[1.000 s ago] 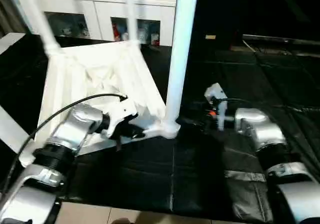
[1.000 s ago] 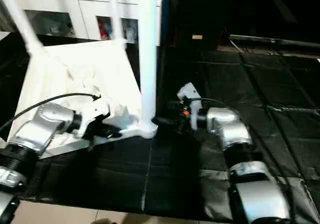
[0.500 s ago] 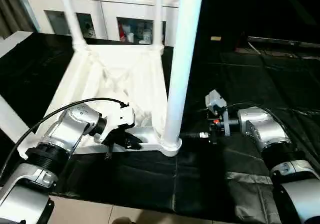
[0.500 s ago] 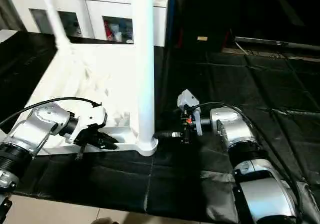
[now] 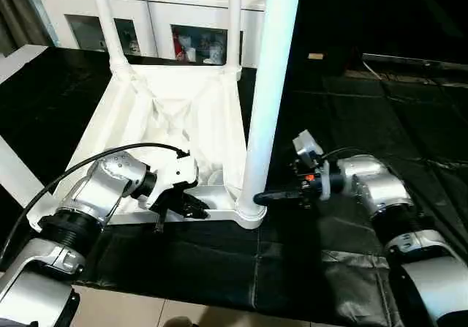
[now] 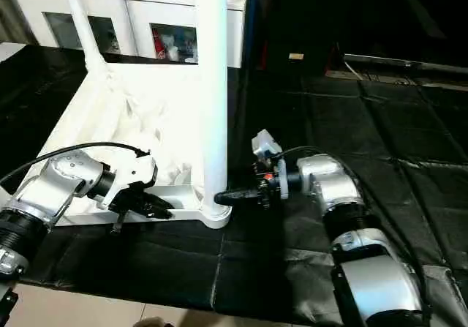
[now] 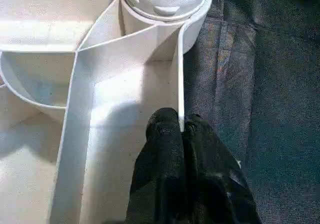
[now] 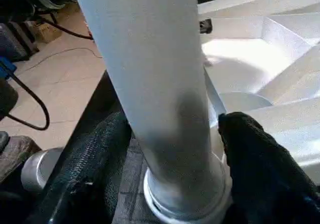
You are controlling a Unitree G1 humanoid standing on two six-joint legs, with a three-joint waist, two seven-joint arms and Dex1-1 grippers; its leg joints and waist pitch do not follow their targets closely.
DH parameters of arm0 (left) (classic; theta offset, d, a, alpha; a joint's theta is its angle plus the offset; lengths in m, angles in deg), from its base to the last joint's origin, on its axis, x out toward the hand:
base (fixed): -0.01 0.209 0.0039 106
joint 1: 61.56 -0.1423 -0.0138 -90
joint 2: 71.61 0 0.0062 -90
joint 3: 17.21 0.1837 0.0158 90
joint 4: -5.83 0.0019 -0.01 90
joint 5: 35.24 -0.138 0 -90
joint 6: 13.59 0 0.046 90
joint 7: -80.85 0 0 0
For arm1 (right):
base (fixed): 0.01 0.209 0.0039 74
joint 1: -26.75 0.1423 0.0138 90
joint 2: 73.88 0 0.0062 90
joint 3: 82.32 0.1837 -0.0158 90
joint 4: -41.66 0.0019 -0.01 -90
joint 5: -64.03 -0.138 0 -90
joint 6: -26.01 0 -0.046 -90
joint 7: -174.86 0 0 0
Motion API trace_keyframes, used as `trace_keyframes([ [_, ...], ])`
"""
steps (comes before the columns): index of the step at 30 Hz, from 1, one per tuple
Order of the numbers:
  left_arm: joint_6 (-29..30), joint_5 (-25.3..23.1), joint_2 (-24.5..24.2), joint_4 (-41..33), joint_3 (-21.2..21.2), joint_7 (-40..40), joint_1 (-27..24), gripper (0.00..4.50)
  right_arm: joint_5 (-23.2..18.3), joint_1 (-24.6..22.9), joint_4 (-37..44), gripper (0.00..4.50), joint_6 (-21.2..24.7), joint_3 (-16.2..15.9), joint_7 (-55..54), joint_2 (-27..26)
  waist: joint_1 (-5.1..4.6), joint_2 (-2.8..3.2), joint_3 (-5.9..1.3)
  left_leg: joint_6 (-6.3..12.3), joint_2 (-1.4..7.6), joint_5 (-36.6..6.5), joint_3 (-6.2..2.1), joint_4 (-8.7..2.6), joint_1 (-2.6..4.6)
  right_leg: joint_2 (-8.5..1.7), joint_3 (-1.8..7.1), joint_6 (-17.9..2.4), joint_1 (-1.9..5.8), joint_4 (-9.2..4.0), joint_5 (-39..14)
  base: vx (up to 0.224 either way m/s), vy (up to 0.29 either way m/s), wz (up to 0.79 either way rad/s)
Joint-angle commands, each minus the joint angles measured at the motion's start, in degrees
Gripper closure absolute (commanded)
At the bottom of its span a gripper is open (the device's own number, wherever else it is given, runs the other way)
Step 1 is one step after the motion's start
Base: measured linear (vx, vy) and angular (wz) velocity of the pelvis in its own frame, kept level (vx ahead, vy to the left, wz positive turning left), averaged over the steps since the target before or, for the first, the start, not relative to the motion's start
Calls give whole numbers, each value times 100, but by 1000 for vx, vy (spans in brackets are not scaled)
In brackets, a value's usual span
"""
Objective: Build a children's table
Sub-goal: Rotate leg to tighten
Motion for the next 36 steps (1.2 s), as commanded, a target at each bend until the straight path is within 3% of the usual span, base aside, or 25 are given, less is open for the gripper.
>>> trace_keyframes([
  [1, -82, 12, 100, -91, 163, -132, -6, 450, -42, 69, 42, 178, 64, -28, 133, 16, -36, -18, -417, 327, 239, -794, -43, -357, 81, -551, 350, -1091, 305, -382, -1275, 0, 0, 0],
  [9, -94, 10, 80, -71, 128, -90, -41, 450, -109, 3, 115, 240, 140, -32, 196, -51, -28, -2, -422, 295, 237, -802, -45, -357, 83, -552, 351, -1100, 308, -379, -1219, 0, 0, 0],
  [17, 172, 94, 179, -126, -8, 149, -109, 450, -347, -290, 374, 246, 326, 153, -104, -200, -8, -8, -429, 310, 241, -751, -46, -353, 78, -557, 351, -1112, 314, -365, -1119, 0, 0, 0],
  [23, 707, 128, 586, -199, -262, 1001, -112, 450, -477, -714, 628, 250, 505, 400, -1048, -565, -3, 1, -391, 193, 236, -1036, -44, -372, 115, -565, 353, -980, 285, -454, -1687, 0, 0, 0],
  [24, 769, 134, 644, -210, -293, 1104, -110, 450, -455, -748, 628, 250, 497, 412, -1183, -606, -6, 26, -387, 150, 238, -1080, -50, -374, 122, -566, 354, -970, 275, -453, -1762, 0, 0, 0],
  [27, 1028, 91, 985, -226, -408, 1693, -86, 450, -209, -920, 594, 251, 391, 428, -2052, -845, -71, -5, -346, 57, 196, -1312, -70, -398, 128, -585, 327, -744, 287, -558, -2478, 0, 0, 0],
  [28, 1150, 84, 1155, -185, -458, 1930, -50, 450, -145, -949, 527, 252, 341, 486, -2451, -970, -97, 31, -315, 26, 190, -1489, -83, -414, 160, -592, 314, -628, 266, -625, -2849, 0, 0, 0],
  [31, 1336, 82, 1426, -81, -559, 2323, 29, 450, -54, -948, 371, 252, 269, 607, -3167, -1174, -210, 6, -286, -41, 135, -1867, -109, -403, 233, -597, 242, -356, 247, -755, -3587, 0, 0, 0],
  [32, 1412, 86, 1573, -3, -615, 2534, 90, 450, -44, -922, 281, 253, 230, 672, -3491, -1289, -252, 37, -285, -24, 126, -1955, -126, -398, 260, -594, 218, -313, 236, -780, -3672, 0, 0, 0],
  [33, 1469, 93, 1719, 94, -697, 2793, 166, 450, -27, -872, 191, 253, 212, 738, -3870, -1408, -296, 31, -277, -2, 121, -2021, -138, -413, 239, -583, 191, -282, 256, -799, -3679, 0, 0, 0],
  [34, 1489, 97, 1788, 146, -746, 2936, 205, 450, -8, -840, 145, 254, 213, 769, -4074, -1462, -310, 79, -273, -22, 129, -2080, -150, -426, 239, -577, 183, -279, 259, -794, -3653, 0, 0, 0],
  [36, 1549, 117, 2120, 380, -981, 3644, 407, 450, 39, -562, -172, 254, 165, 970, -5073, -1747, -379, 87, -294, -23, 126, -2270, -171, -431, 275, -568, 134, -280, 266, -817, -3565, 0, 0, 0],
])
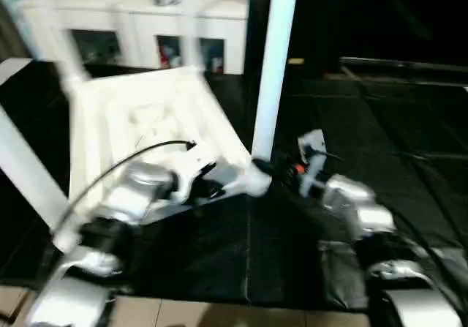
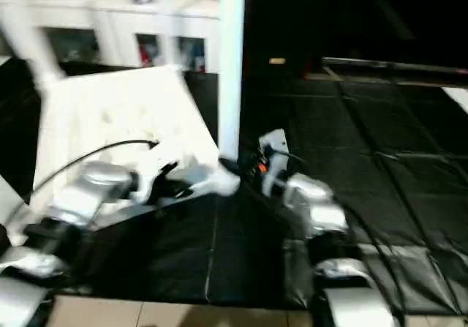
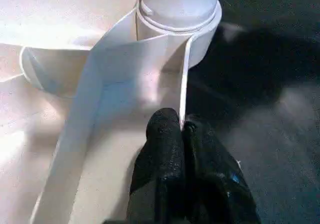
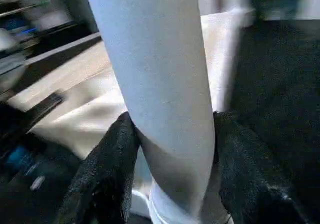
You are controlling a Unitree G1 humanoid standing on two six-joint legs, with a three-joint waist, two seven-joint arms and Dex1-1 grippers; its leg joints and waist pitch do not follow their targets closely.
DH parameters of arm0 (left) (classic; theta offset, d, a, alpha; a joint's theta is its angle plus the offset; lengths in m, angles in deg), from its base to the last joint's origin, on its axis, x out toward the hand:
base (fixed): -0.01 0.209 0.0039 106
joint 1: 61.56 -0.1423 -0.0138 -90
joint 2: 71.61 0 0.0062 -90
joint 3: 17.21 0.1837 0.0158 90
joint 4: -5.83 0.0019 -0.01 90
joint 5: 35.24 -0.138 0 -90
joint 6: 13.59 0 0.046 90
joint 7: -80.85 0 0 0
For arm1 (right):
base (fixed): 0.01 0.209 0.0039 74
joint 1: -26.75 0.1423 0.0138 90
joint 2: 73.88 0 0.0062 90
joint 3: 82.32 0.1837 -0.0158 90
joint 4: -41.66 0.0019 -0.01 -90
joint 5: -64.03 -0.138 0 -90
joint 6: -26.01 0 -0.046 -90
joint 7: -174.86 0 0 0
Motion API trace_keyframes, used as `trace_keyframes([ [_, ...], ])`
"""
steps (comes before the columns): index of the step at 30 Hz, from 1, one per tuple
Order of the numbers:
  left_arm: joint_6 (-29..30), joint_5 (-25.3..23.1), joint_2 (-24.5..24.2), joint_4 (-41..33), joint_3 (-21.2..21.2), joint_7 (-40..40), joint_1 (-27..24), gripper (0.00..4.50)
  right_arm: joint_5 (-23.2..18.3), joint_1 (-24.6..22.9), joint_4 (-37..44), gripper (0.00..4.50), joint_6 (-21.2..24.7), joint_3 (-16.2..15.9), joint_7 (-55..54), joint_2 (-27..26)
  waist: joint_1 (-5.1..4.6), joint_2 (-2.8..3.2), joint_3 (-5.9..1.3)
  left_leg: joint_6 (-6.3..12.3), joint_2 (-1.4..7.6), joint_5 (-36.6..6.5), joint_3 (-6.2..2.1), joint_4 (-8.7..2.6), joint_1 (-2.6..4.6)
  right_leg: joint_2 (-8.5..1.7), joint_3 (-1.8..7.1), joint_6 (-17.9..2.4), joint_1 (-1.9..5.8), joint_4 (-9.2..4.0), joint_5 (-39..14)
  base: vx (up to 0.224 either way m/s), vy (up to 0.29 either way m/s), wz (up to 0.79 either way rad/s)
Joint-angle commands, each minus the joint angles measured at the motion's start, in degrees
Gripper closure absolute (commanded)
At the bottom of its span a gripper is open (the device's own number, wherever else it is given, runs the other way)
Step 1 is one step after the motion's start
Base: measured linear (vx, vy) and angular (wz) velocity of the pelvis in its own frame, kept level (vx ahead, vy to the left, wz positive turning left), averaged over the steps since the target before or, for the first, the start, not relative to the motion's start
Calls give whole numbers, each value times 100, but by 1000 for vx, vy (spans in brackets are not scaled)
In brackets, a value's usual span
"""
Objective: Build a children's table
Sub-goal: Rotate leg to tighten
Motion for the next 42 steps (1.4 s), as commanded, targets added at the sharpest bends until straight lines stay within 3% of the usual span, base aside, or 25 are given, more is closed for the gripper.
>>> trace_keyframes([
  [1, -14, 224, 529, 21, -99, 671, 384, 450, 212, 118, -516, 254, 255, -276, -599, -553, -64, 53, -296, -49, 134, -2270, -144, -414, 94, -555, 189, -346, 134, -698, -3420, 0, 0, 0],
  [2, 22, 202, 624, 60, -152, 861, 448, 450, 238, 289, -655, 254, 242, -218, -1006, -703, -75, 90, -305, -40, 143, -2339, -164, -433, 80, -558, 154, -343, 160, -704, -3290, 0, 0, 0],
  [4, 19, 163, 630, 52, -148, 907, 467, 450, 274, 385, -702, 254, 221, -224, -1199, -800, -96, 77, -327, -9, 158, -2286, -175, -467, 40, -576, 150, -380, 209, -680, -2960, 0, 0, 0],
  [7, -7, 87, 595, 19, -120, 891, 464, 450, 340, 430, -705, 254, 97, -268, -1208, -872, -104, 41, -337, 79, 161, -2049, -130, -473, 38, -586, 230, -622, 175, -619, -2448, 0, 0, 0],
  [8, -16, 48, 572, 0, -106, 876, 455, 450, 345, 432, -711, 198, 47, -277, -1218, -891, -95, 37, -349, 107, 165, -1890, -121, -471, 19, -601, 263, -733, 194, -576, -2242, 0, 0, 0],
  [11, -43, 7, 436, -70, -46, 697, 378, 450, 307, 432, -727, 178, 10, -259, -1125, -900, -93, 45, -368, 171, 188, -1584, -102, -471, -20, -595, 298, -920, 212, -496, -1795, 0, 0, 0],
  [13, -57, 18, 372, -85, -30, 615, 345, 450, 364, 426, -745, 162, -40, -285, -1079, -869, -102, 36, -364, 179, 177, -1591, -81, -460, -8, -595, 302, -952, 197, -509, -1835, 0, 0, 0],
  [18, -139, 33, 96, -199, 84, 280, 207, 450, 513, 289, -717, 129, -289, -456, -741, -544, -76, 37, -366, 232, 166, -1343, -55, -449, -20, -595, 310, -950, 210, -516, -1858, 0, 0, 0],
  [22, -281, 36, -142, -279, 169, -86, 98, 450, 419, 197, -635, 104, -315, -372, -231, -206, -43, 43, -412, 308, 195, -1036, -53, -440, -45, -575, 317, -1099, 228, -425, -1236, 0, 0, 0],
  [23, -313, 35, -271, -322, 214, -275, 48, 450, 373, 145, -550, 93, -332, -394, 190, -8, -22, 43, -441, 405, 197, -785, -49, -415, -80, -570, 322, -1203, 253, -350, -777, 0, 0, 0],
  [26, -409, -7, -409, -330, 277, -435, 20, 450, 333, 97, -454, 69, -358, -439, 675, 198, 34, 64, -445, 527, 200, -667, -27, -386, -84, -555, 312, -1314, 237, -319, -503, 0, 0, 0],
  [28, -496, -43, -497, -320, 319, -525, 9, 450, 301, 72, -377, 60, -376, -477, 1025, 350, 73, 53, -437, 548, 202, -731, -14, -378, -98, -546, 305, -1327, 238, -316, -498, 0, 0, 0],
  [34, -985, 11, -1080, -450, 630, -1647, -112, 450, 179, 226, -178, 5, -376, -672, 2630, 1102, 166, 46, -406, 447, 216, -1077, -11, -387, -56, -555, 300, -1206, 198, -392, -1161, 0, 0, 0],
  [42, -1342, 67, -1495, -597, 979, -2710, -170, 450, 343, 584, -291, 5, -432, -1027, 3474, 1241, 230, 40, -395, 306, 239, -1188, -17, -398, -37, -569, 314, -1131, 157, -391, -1556, 0, 0, 0],
])
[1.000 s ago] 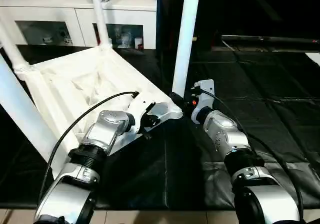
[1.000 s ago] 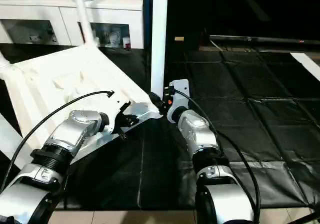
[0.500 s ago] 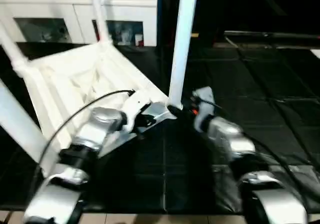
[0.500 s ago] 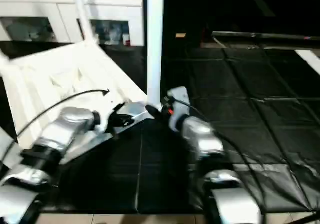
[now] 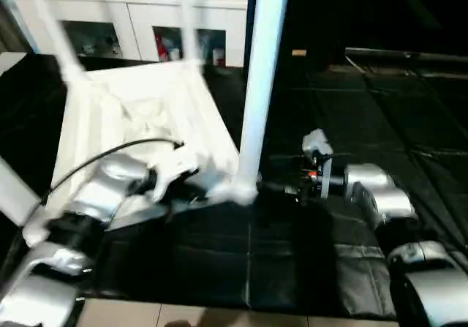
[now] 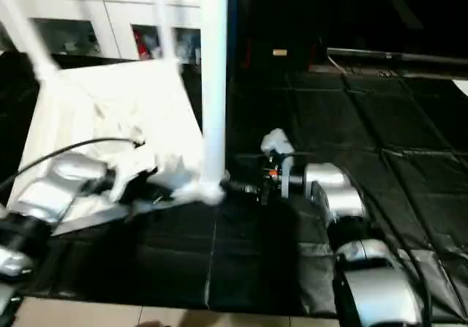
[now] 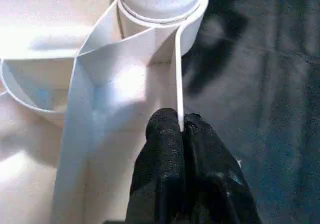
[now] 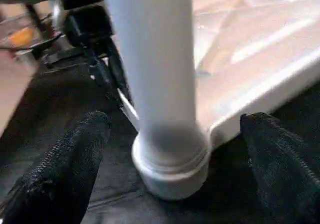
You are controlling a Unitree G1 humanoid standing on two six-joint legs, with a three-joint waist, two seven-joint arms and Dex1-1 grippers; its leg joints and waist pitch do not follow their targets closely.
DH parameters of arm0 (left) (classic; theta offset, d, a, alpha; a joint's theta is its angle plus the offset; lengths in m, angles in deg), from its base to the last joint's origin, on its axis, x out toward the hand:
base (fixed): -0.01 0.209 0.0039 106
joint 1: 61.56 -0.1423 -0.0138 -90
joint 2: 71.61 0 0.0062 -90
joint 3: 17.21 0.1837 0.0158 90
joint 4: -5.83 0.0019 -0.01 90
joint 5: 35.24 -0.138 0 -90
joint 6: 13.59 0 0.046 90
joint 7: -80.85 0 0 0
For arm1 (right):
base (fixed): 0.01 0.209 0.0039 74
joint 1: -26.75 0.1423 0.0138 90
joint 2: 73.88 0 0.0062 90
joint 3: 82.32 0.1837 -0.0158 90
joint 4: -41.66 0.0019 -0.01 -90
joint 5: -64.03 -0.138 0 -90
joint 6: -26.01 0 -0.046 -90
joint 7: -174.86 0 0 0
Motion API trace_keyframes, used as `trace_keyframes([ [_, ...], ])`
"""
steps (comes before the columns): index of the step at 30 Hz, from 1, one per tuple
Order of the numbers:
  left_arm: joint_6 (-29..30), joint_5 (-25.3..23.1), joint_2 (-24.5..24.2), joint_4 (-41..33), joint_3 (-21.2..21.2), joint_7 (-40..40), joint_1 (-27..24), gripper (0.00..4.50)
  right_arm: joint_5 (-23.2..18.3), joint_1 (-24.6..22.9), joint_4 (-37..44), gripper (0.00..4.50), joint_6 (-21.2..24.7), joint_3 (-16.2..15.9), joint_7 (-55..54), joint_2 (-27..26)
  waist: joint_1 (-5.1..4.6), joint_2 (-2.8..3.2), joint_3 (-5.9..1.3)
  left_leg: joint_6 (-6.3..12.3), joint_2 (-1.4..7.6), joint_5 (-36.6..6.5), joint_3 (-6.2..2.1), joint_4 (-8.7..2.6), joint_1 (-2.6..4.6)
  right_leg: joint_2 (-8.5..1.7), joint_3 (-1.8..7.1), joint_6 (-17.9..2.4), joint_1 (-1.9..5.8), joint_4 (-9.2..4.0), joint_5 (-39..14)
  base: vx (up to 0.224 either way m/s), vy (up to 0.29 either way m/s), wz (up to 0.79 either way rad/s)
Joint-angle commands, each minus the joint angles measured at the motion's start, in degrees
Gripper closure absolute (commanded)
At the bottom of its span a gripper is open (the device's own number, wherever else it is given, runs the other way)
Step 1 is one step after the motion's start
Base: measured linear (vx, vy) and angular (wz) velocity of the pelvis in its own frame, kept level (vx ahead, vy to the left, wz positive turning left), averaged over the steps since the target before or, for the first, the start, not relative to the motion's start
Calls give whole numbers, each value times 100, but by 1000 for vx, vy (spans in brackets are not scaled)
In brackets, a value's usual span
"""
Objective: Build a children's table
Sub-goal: Rotate leg to tighten
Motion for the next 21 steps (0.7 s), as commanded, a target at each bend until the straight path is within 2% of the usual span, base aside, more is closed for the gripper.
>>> trace_keyframes([
  [1, -199, -27, 29, -173, 327, -416, -17, 450, 50, 143, 28, 5, -50, -125, 183, -1, -13, 37, -394, 285, 251, -1203, -48, -362, 74, -493, 374, -1087, 299, -386, -1707, 0, 0, 0],
  [4, -220, -15, -12, -246, 396, -538, -24, 450, 13, 152, 65, 5, 2, -202, 440, -34, 56, 56, -391, 226, 267, -1308, -45, -366, 111, -499, 387, -1073, 273, -397, -1773, 0, 0, 0],
  [7, -221, -17, -21, -390, 513, -688, -39, 450, 32, 189, 37, 5, -31, -275, 546, -157, 63, 38, -395, 200, 267, -1320, -56, -375, 83, -498, 389, -1084, 293, -367, -1722, 0, 0, 0],
  [11, -250, -37, -16, -398, 534, -752, -29, 450, 51, 233, -68, 5, -60, -325, 632, -215, 63, 45, -402, 178, 260, -1286, -56, -369, 79, -503, 392, -1067, 294, -367, -1737, 0, 0, 0],
  [18, -298, -62, -68, -345, 554, -770, 0, 450, -19, 302, -180, 82, 121, -362, 939, -196, 59, 32, -404, 202, 257, -1259, -55, -363, 72, -500, 390, -1015, 301, -370, -1800, 0, 0, 0],
  [21, -287, -52, -78, -351, 555, -762, -6, 450, -27, 309, -194, 91, 135, -353, 970, -193, 57, 23, -410, 207, 256, -1173, -53, -360, 70, -496, 391, -1038, 300, -357, -1716, 0, 0, 0],
])
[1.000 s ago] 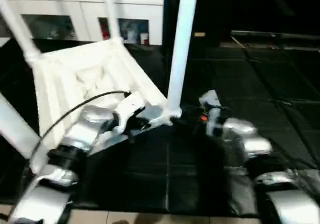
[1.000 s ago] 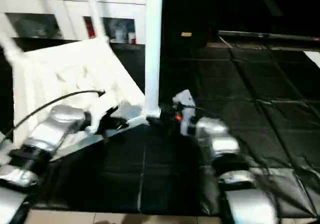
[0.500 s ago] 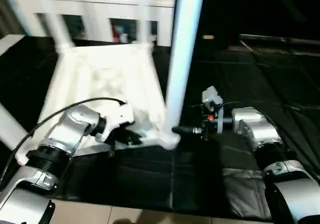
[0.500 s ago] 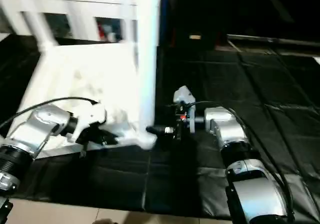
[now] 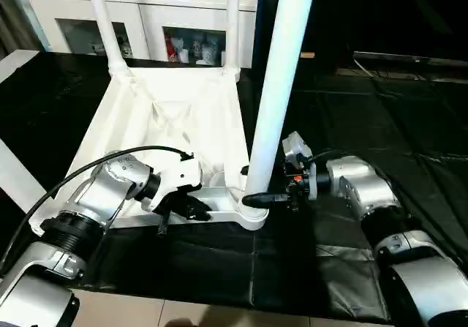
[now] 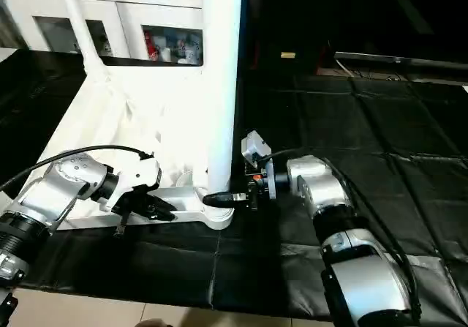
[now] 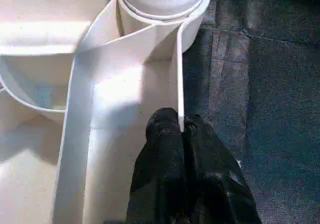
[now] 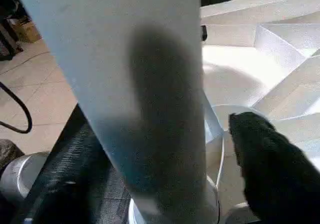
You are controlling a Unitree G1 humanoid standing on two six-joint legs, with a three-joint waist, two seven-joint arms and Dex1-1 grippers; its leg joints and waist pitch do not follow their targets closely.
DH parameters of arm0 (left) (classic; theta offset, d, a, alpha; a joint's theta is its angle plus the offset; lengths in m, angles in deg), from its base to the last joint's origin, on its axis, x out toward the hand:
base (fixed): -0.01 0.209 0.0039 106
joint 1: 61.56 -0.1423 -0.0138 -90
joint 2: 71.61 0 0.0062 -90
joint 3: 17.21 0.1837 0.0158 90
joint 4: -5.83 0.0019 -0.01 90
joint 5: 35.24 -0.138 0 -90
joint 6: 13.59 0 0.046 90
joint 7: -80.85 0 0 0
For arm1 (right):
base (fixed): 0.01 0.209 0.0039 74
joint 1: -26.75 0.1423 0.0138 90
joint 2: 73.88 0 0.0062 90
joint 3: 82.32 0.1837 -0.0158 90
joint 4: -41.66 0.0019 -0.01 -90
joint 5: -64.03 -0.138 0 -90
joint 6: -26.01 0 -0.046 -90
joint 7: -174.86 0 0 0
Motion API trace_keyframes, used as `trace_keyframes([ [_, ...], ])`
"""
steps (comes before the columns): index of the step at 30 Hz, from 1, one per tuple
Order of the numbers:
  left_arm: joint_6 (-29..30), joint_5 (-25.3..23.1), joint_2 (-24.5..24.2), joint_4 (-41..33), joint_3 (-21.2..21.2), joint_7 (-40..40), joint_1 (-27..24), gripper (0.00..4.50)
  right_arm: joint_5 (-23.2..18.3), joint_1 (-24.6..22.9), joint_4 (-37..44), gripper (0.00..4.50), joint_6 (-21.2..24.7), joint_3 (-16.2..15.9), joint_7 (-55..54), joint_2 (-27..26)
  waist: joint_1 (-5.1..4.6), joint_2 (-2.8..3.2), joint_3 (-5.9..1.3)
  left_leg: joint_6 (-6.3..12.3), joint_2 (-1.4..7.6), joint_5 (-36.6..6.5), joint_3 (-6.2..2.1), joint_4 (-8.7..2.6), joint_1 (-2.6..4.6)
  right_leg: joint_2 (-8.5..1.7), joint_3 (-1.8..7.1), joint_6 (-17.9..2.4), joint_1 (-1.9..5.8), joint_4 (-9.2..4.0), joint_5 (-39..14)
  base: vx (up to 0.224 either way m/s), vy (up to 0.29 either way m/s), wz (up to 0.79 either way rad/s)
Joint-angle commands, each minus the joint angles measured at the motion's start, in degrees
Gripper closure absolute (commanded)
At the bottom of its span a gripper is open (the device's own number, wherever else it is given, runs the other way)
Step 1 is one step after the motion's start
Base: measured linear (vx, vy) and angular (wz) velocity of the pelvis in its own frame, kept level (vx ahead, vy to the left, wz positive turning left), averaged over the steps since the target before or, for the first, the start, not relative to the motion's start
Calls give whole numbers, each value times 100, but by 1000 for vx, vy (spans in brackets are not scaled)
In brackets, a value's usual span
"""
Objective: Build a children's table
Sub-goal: Rotate leg to tighten
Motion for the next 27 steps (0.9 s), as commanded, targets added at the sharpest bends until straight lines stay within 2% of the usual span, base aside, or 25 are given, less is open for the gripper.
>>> trace_keyframes([
  [1, -80, -31, 2, -89, 229, -209, -13, 450, -39, 91, -38, 102, 35, 24, 115, 47, -43, 27, -410, 207, 251, -1170, -58, -382, 73, -494, 378, -1054, 294, -381, -1698, 0, 0, 0],
  [5, -78, -35, 14, -79, 219, -199, -28, 450, -67, 105, -75, 148, 48, 27, 146, 37, -43, 23, -404, 209, 247, -1199, -57, -381, 72, -498, 374, -1017, 296, -397, -1810, 0, 0, 0],
  [13, -51, -55, 19, -41, 207, -171, -33, 450, -107, 88, -121, 198, 73, 70, 159, -19, -46, 27, -409, 215, 247, -1180, -59, -377, 68, -493, 372, -1028, 298, -391, -1771, 0, 0, 0],
  [14, -41, -60, 20, -34, 203, -151, -35, 450, -118, 71, -97, 211, 85, 72, 158, -32, -42, 43, -412, 207, 252, -1183, -61, -376, 75, -497, 373, -1035, 295, -388, -1769, 0, 0, 0],
  [19, 272, -72, 172, 38, 45, 309, -22, 450, -220, -86, 21, 234, 166, 235, -322, -200, -52, 35, -392, 161, 252, -1259, -56, -384, 86, -493, 377, -1008, 281, -408, -1871, 0, 0, 0],
  [23, 650, -43, 628, 321, -319, 1313, 119, 450, -131, -273, 21, 242, 174, 367, -1361, -467, -89, 22, -361, 45, 231, -1467, -63, -396, 121, -499, 363, -857, 266, -476, -2352, 0, 0, 0],
  [24, 830, -2, 853, 462, -484, 1738, 196, 450, -117, -364, 1, 242, 189, 438, -1790, -606, -99, 16, -344, 18, 206, -1664, -78, -391, 153, -518, 336, -746, 264, -536, -2772, 0, 0, 0],
  [25, 966, 25, 1038, 534, -596, 2064, 254, 450, -101, -396, -47, 243, 208, 503, -2198, -738, -124, 7, -326, 1, 187, -1697, -85, -395, 145, -520, 318, -606, 267, -576, -3064, 0, 0, 0],
  [26, 1049, 39, 1153, 570, -662, 2261, 287, 450, -88, -410, -80, 244, 225, 545, -2456, -819, -148, 3, -333, -20, 173, -1743, -91, -381, 178, -528, 302, -504, 247, -620, -3260, 0, 0, 0],
  [27, 1159, 79, 1324, 619, -754, 2511, 344, 450, -77, -390, -142, 244, 261, 611, -2851, -942, -189, 1, -333, -1, 157, -1765, -101, -379, 167, -525, 279, -443, 255, -644, -3350, 0, 0, 0],
])
